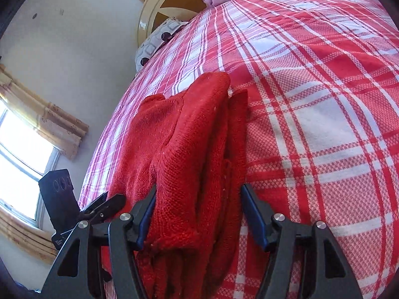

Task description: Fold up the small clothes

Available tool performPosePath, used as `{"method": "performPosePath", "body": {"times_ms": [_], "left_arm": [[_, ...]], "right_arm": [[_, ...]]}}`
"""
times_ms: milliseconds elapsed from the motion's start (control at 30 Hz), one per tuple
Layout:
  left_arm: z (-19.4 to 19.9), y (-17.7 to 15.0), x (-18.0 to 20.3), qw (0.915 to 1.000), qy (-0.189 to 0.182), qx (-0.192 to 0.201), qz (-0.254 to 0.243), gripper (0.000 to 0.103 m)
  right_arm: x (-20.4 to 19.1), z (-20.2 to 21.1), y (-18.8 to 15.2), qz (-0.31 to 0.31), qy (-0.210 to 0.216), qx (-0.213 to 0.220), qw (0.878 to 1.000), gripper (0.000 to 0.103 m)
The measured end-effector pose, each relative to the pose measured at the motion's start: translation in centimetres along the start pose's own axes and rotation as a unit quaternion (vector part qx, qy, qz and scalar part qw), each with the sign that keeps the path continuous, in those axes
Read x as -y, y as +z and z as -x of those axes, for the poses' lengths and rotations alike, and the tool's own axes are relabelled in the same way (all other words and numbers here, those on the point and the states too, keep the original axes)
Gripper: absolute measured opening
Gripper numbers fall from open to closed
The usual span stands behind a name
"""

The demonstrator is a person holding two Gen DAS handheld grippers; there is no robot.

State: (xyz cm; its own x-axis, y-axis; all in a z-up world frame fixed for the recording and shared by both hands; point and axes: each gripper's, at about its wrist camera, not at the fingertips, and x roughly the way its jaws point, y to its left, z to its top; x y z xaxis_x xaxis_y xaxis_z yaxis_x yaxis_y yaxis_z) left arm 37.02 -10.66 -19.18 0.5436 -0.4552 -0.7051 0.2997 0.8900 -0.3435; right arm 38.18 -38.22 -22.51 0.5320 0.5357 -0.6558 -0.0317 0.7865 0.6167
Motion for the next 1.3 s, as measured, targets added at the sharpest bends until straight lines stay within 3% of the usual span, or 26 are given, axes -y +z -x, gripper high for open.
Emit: {"method": "performPosePath", "body": {"times_ms": [367,500,567,733,1067,1300], "left_arm": [[-0.3,0.1,0.5,0.9998,-0.016,-0.003,-0.012,0.095],[-0.3,0.1,1.1,0.9985,-0.05,-0.012,-0.016,0.071],[-0.2,0.2,1.2,0.9985,-0.051,-0.01,-0.017,0.068],[0.8,0.6,0.0,0.9962,-0.085,0.001,0.021,0.04],[8.3,0.2,0.3,0.997,-0.047,0.061,-0.014,0.035],[15.4,-1.5,-3.9,0.995,0.002,0.099,-0.012,0.034]], "right_arm": [[0.2,-0.3,-0.2,-0.002,0.006,0.009,1.0,0.057],[-0.3,-0.1,-0.3,-0.007,-0.005,0.013,1.0,0.05],[-0.6,0.0,-0.4,-0.009,-0.004,0.015,1.0,0.045],[-1.6,0.6,-0.8,-0.006,-0.008,0.032,0.999,0.04],[-7.2,1.1,-2.4,0.023,0.045,0.041,0.998,0.037],[-14.4,-1.7,-4.2,0.055,0.102,0.026,0.993,0.037]]}}
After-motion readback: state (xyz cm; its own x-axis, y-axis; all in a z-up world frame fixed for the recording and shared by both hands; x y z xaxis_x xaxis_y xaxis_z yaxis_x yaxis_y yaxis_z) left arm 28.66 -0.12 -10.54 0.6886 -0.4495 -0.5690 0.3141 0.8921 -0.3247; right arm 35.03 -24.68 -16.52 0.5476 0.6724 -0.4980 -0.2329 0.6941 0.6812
